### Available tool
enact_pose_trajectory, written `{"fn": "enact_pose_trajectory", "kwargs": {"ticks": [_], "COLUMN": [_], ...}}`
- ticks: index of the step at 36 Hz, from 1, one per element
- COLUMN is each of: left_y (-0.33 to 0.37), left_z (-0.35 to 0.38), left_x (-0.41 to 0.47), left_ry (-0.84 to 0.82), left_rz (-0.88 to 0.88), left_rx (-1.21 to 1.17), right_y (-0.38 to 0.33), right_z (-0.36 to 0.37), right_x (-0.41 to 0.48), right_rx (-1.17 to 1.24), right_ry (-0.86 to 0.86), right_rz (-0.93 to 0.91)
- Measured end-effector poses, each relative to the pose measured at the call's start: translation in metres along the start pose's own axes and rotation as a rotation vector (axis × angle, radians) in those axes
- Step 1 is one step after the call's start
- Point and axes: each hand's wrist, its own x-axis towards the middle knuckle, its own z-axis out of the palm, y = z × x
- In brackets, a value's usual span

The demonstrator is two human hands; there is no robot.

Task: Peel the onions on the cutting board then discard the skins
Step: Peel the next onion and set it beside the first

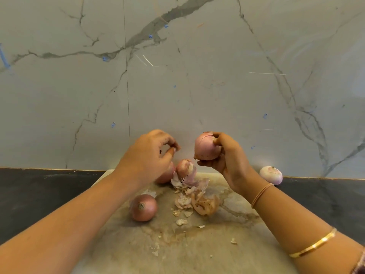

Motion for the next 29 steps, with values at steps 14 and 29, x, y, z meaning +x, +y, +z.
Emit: {"fn": "enact_pose_trajectory", "kwargs": {"ticks": [14,29], "left_y": [0.011,0.016], "left_z": [0.000,0.002], "left_x": [-0.002,-0.004], "left_ry": [-0.003,0.103], "left_rz": [0.006,-0.157], "left_rx": [0.012,-0.285], "right_y": [0.001,0.008], "right_z": [-0.002,0.010], "right_x": [-0.004,-0.014], "right_rx": [-0.167,-0.843], "right_ry": [-0.036,-0.111], "right_rz": [-0.135,-0.563]}}
